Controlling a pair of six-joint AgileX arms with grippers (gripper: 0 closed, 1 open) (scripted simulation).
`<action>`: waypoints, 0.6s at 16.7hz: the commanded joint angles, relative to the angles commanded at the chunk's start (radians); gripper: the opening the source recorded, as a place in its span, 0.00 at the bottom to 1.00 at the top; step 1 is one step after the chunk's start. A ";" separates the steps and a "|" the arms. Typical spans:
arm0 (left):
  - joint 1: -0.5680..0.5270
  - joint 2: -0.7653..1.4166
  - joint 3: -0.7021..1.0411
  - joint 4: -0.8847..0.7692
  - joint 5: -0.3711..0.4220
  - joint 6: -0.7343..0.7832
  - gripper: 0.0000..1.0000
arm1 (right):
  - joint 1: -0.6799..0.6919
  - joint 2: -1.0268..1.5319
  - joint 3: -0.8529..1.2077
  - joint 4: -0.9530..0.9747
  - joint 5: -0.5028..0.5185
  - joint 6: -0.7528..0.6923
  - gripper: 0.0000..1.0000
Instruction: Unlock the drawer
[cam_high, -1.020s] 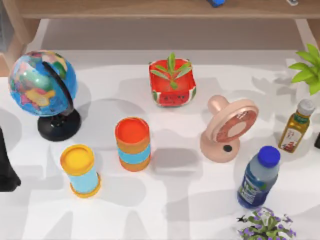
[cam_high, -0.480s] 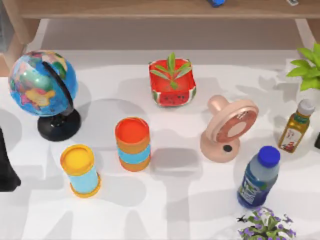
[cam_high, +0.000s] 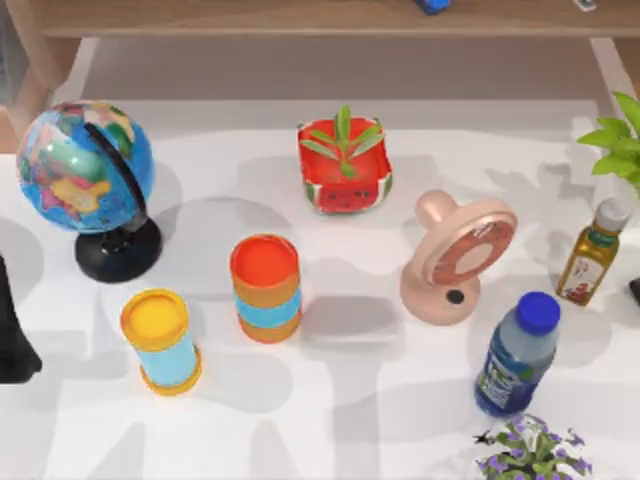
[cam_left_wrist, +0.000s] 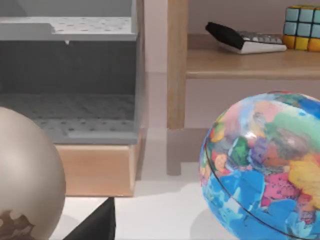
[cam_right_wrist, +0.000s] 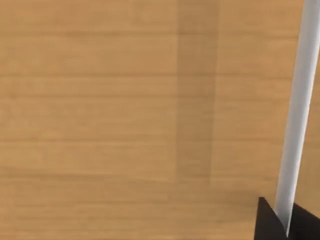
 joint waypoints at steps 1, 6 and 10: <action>0.000 0.000 0.000 0.000 0.000 0.000 1.00 | -0.012 -0.007 -0.021 0.014 -0.013 0.000 0.00; 0.000 0.000 0.000 0.000 0.000 0.000 1.00 | -0.096 -0.059 -0.171 0.109 -0.096 0.002 0.00; 0.000 0.000 0.000 0.000 0.000 0.000 1.00 | -0.114 -0.072 -0.200 0.130 -0.113 0.002 0.00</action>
